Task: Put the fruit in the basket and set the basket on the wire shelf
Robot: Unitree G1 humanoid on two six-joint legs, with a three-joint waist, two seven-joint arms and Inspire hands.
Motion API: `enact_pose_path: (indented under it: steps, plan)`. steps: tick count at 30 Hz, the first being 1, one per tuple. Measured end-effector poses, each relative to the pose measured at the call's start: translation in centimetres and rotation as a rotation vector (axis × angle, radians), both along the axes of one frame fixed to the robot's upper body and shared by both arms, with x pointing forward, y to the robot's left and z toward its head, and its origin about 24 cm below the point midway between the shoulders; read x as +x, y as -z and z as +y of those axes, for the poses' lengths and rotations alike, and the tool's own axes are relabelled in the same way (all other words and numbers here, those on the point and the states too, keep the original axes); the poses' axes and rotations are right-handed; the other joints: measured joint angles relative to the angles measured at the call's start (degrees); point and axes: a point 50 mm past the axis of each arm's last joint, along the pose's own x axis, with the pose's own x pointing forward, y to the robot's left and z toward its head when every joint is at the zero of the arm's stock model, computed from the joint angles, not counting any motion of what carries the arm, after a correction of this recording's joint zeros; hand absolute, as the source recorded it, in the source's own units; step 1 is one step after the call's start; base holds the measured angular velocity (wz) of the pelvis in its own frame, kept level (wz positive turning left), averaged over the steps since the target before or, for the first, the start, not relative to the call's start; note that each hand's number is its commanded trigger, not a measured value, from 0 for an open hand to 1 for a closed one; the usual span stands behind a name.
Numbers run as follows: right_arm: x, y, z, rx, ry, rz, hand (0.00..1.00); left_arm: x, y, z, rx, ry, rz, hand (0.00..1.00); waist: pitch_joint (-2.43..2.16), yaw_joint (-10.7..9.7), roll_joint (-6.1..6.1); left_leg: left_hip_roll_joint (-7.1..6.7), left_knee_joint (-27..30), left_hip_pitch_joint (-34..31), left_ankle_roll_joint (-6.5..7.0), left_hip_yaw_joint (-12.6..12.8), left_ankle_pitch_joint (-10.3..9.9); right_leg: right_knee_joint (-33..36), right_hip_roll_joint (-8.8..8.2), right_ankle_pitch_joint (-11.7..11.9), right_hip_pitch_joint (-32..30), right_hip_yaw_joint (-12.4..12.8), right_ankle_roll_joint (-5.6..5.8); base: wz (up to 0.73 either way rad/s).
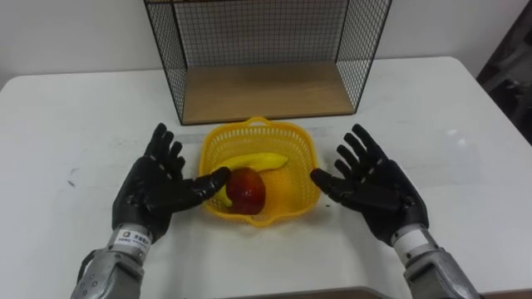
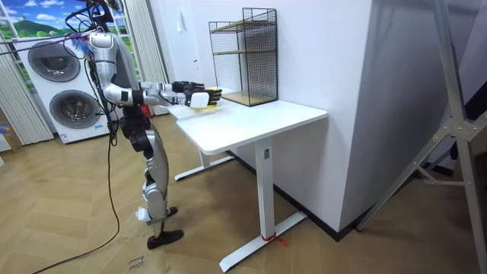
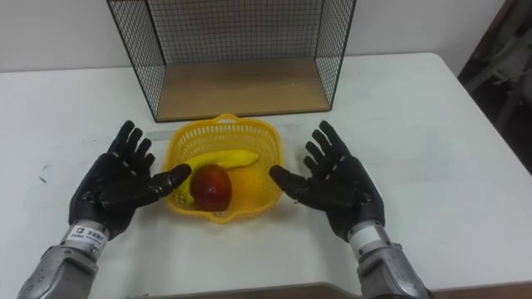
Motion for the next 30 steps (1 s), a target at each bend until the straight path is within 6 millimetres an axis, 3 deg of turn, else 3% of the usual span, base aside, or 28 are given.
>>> enact_pose_path:
  steps: [12, 30]
  plan:
    - [-0.2, 0.8, 0.8, 0.014, -0.062, 0.024, 0.00, -0.3, 1.5, -0.2, -0.006, 0.025, 0.060, 0.00, 0.22, 0.32, -0.36, 0.08, -0.10, 0.29, -0.01, 0.22, -0.01, 0.02, 0.11, 0.00, 0.01, 0.34, 0.00, -0.01]
    - [-0.1, 0.7, 1.1, 0.018, -0.079, 0.016, 0.00, -0.4, 1.7, -1.0, -0.053, 0.055, 0.056, 0.00, -0.08, 1.45, -0.90, 0.12, 0.02, -0.15, -0.03, 0.21, -0.01, 0.03, 0.14, 0.00, -0.18, 0.31, 0.00, 0.00]
